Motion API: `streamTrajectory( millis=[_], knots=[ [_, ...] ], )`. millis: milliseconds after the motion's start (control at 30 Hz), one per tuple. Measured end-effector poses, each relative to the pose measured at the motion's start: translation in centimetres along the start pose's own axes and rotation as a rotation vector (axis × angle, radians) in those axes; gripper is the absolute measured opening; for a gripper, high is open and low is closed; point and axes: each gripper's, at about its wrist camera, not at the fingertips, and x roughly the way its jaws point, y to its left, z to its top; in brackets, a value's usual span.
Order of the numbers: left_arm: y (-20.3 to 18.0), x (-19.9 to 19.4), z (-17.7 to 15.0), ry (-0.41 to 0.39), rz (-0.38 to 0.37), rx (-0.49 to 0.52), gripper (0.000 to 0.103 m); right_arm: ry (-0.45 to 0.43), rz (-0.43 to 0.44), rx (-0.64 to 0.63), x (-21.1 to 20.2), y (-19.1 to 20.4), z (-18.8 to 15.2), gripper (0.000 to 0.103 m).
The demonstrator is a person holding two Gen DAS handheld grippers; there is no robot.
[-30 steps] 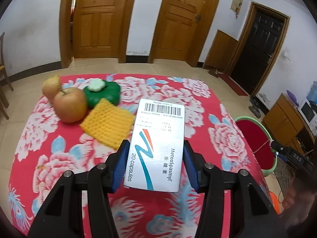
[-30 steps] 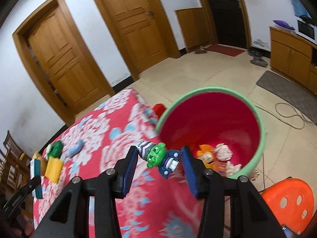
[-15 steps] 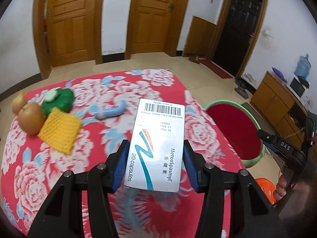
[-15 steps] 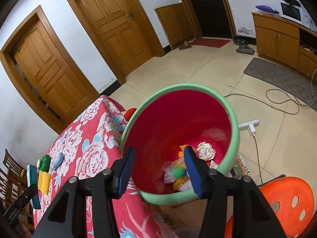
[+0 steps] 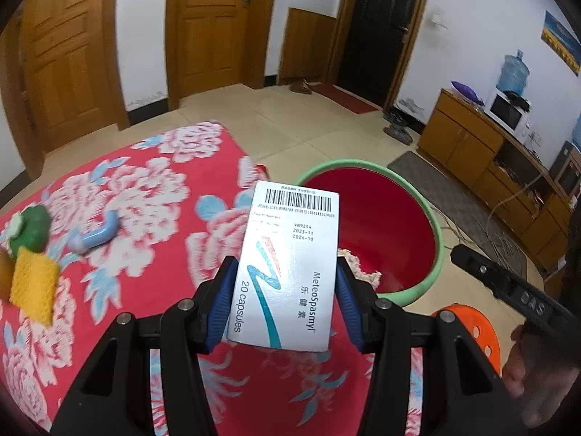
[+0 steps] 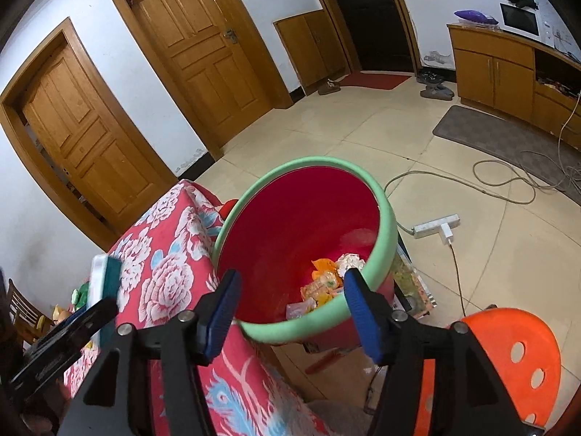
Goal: Collect trash
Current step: 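Drop the green toy into the bucket with the right tool while the left carries the box, then open the left tool over the red bucket to drop the white medicine box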
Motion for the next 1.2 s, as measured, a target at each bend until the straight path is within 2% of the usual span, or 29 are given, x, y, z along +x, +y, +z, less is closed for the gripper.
streamTrajectory(
  millis=[533, 600, 633, 700, 967, 1200],
  knots=[
    [-5.9, 6.1, 1.6, 0.065, -0.036, 0.098, 0.053, -0.032, -0.014, 0.111, -1.7, -4.3, -1.0, 0.067],
    [-6.4, 6.4, 1.7, 0.071, -0.044, 0.106, 0.056, -0.03, -0.019, 0.124, -1.7, -4.8, -1.1, 0.067],
    [-6.7, 6.5, 1.8, 0.073, -0.044, 0.106, 0.062, -0.03, -0.019, 0.129, -1.7, -4.9, -1.1, 0.067],
    [-6.9, 6.6, 1.7, 0.069, -0.041, 0.104, 0.064, -0.028, -0.017, 0.141, -1.8, -5.3, -1.1, 0.067],
    [-5.8, 5.9, 0.9, 0.077, -0.036, 0.061, 0.064, -0.03, 0.008, 0.133, -2.2, -5.1, -1.4, 0.068],
    [-2.2, 3.3, 0.5, 0.044, 0.028, -0.002, 0.064, -0.027, 0.04, 0.11, -2.8, -3.9, -1.6, 0.071]
  ],
)
